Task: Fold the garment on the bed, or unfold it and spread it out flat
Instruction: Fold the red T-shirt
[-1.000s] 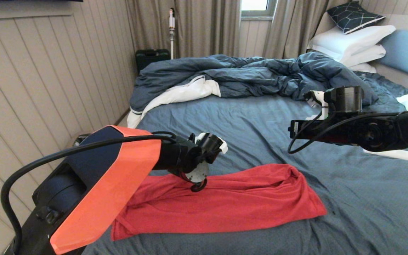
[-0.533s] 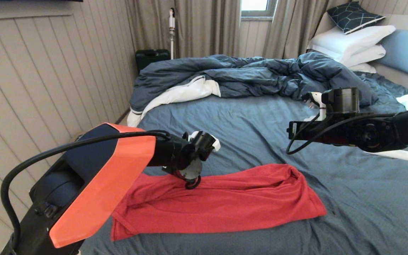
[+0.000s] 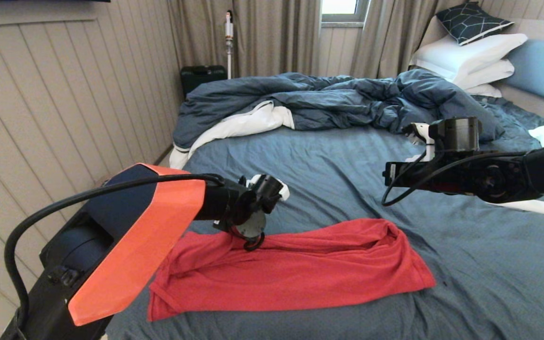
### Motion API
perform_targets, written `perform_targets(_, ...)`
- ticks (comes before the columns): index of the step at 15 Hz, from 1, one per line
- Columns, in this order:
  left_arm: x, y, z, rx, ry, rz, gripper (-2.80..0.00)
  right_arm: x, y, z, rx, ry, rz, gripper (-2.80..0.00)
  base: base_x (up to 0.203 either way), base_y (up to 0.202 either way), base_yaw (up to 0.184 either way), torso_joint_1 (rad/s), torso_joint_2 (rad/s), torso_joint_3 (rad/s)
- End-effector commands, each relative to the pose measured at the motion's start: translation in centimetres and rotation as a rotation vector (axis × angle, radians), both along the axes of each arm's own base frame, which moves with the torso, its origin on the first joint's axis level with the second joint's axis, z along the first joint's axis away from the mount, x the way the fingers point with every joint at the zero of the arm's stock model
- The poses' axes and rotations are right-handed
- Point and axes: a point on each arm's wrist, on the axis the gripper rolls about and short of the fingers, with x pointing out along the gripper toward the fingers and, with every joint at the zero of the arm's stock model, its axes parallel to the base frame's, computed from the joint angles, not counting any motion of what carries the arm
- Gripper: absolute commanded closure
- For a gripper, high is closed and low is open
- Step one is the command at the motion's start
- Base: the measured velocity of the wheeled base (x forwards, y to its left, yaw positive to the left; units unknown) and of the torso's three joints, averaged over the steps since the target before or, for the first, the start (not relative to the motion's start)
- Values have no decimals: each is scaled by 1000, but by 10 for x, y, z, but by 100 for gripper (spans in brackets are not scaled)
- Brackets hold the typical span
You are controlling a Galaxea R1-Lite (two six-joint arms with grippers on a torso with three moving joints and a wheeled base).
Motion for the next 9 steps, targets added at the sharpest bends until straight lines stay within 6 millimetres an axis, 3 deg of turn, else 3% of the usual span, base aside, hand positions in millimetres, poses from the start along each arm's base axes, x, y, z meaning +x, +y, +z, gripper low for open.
perform_targets(1,-3,2,19,-26,-34,10,0,0,0,0,1,-3,1,0,0,0,0,0,0,0)
perform_targets(4,-21,14,68,-107,-99,39,0,0,3,0,1,-1,9,0,0,0,0,0,0,0)
perform_targets(5,-32,17,75,-122,-92,51,0,-1,3,0,1,-1,9,0,0,0,0,0,0,0)
perform_targets(9,-85,10,54,-119,1,79,0,-3,6,1,1,-3,17,0,0,0,0,0,0,0)
